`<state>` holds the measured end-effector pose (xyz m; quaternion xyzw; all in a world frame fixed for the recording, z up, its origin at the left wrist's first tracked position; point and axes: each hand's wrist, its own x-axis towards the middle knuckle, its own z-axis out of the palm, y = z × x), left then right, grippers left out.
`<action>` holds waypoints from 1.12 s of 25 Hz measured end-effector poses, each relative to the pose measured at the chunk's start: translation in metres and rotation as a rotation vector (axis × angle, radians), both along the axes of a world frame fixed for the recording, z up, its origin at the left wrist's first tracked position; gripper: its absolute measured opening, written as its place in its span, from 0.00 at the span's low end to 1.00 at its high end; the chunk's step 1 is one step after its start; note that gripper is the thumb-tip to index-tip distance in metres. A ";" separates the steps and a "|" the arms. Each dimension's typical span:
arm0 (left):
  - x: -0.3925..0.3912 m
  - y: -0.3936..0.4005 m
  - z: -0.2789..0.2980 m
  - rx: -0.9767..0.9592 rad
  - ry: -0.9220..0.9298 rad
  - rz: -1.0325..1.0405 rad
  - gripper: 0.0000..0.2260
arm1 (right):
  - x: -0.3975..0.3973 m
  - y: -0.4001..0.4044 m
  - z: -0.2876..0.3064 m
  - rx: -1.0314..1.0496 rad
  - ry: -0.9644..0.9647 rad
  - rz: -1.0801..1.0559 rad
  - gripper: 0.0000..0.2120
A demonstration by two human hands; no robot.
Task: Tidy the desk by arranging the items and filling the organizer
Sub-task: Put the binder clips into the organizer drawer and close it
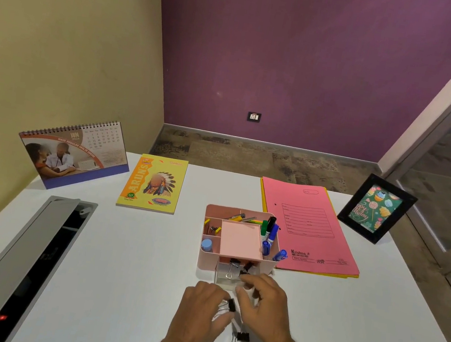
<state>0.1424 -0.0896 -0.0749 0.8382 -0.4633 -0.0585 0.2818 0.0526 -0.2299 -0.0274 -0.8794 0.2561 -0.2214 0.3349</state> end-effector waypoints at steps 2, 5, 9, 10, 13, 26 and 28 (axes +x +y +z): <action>0.000 -0.003 0.007 -0.108 -0.007 0.034 0.11 | -0.006 0.005 0.000 0.120 0.019 -0.015 0.13; -0.001 -0.007 0.023 -0.177 0.015 0.069 0.12 | -0.006 0.013 0.002 0.363 -0.014 -0.075 0.14; -0.002 -0.001 0.036 -0.200 0.173 0.120 0.17 | -0.004 0.011 0.014 0.491 -0.120 -0.181 0.17; -0.001 0.003 0.035 -0.204 0.228 0.124 0.18 | -0.004 0.008 0.018 0.483 -0.153 -0.193 0.17; 0.002 0.014 0.027 -0.129 0.221 0.045 0.22 | 0.000 0.001 0.029 0.387 -0.167 -0.195 0.15; 0.000 0.035 0.028 0.376 0.187 -0.064 0.23 | 0.030 -0.020 0.023 -0.078 0.238 0.006 0.08; 0.000 0.032 0.025 0.380 0.163 -0.083 0.21 | 0.030 -0.021 0.020 -0.100 0.285 0.025 0.10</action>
